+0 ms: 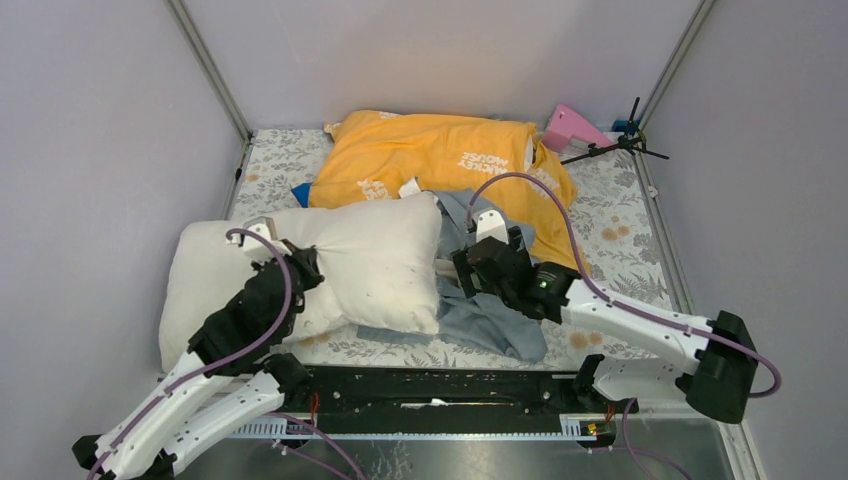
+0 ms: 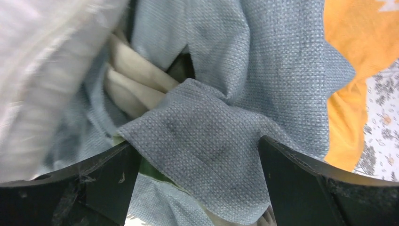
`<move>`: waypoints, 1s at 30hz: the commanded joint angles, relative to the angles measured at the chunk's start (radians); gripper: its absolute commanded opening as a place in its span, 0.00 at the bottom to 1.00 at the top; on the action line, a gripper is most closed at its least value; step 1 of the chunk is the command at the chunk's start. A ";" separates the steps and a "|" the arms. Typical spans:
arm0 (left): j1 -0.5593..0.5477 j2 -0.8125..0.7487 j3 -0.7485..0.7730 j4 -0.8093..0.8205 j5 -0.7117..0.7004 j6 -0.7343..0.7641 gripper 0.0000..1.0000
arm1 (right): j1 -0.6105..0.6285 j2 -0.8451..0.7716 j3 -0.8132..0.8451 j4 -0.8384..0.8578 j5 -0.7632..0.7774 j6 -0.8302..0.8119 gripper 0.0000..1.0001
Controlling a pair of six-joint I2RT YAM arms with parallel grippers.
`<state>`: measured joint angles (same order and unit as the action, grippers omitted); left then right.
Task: Remove the pillowcase from the pillow
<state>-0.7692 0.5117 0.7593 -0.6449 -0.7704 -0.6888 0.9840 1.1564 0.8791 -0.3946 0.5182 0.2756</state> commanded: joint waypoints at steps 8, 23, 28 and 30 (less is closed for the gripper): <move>0.004 -0.096 0.243 0.230 -0.121 0.149 0.00 | -0.160 0.033 -0.044 0.094 -0.011 0.136 1.00; 0.003 0.001 0.245 0.250 -0.115 0.175 0.00 | -0.255 0.096 -0.051 0.187 -0.146 0.239 0.34; 0.003 0.046 0.242 0.294 -0.087 0.197 0.01 | -0.346 0.011 0.089 0.186 0.012 0.191 0.00; 0.003 0.087 0.262 0.301 -0.081 0.227 0.01 | -0.399 0.021 0.179 0.186 0.029 0.158 0.00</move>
<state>-0.7689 0.5575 0.9585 -0.5701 -0.8600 -0.5148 0.6720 1.2106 0.8845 -0.2615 0.4286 0.4824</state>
